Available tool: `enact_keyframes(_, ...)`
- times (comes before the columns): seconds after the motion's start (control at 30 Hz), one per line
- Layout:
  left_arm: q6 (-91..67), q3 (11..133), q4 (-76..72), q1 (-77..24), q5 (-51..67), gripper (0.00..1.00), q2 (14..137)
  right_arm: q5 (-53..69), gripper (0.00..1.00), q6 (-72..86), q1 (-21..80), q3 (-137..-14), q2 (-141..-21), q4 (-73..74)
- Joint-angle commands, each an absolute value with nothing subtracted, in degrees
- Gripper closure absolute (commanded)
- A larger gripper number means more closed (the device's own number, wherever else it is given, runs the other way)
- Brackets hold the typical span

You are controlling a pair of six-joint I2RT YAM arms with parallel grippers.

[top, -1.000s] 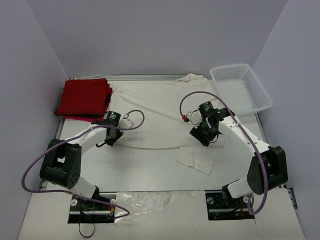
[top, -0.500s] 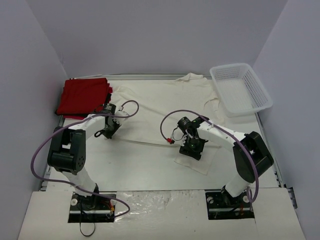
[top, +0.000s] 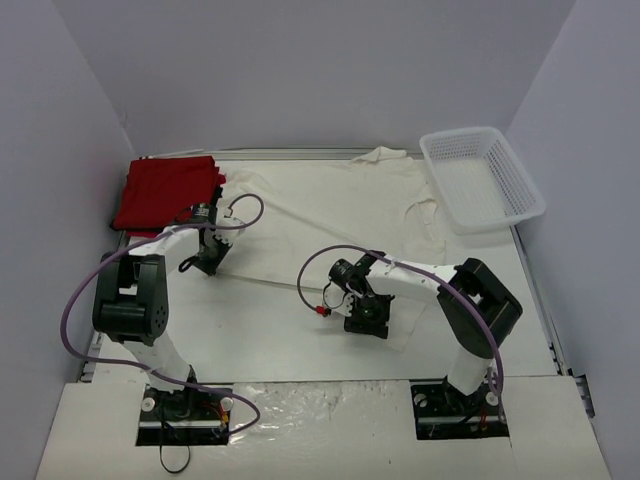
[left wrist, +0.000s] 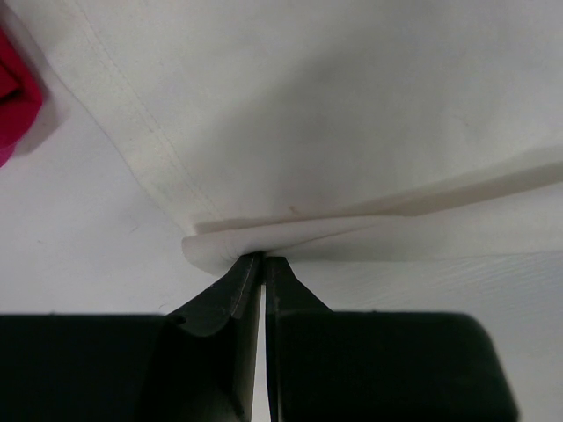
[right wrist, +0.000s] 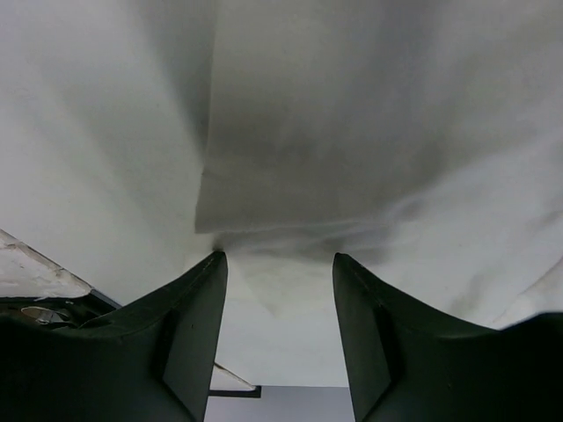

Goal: Fold and stack the t-shirts
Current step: Grap the side of the flattened tshirt closest away from the robot with both arms

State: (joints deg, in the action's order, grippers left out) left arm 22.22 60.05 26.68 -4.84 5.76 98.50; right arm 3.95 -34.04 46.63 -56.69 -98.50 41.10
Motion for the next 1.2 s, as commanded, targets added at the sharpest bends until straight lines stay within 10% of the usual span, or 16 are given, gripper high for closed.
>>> enact_keyframes(0.0, 21.9, 60.2, 27.2, -4.0, 6.8, 0.98, 100.1, 5.0, 0.52, -33.0, 47.7, -58.3, -99.3, 43.8)
enact_keyframes(1.17, 22.7, 59.7, 27.3, -3.7, 8.3, 0.98, 102.0, 7.1, 0.51, -29.7, 53.4, -59.6, -100.8, 45.3)
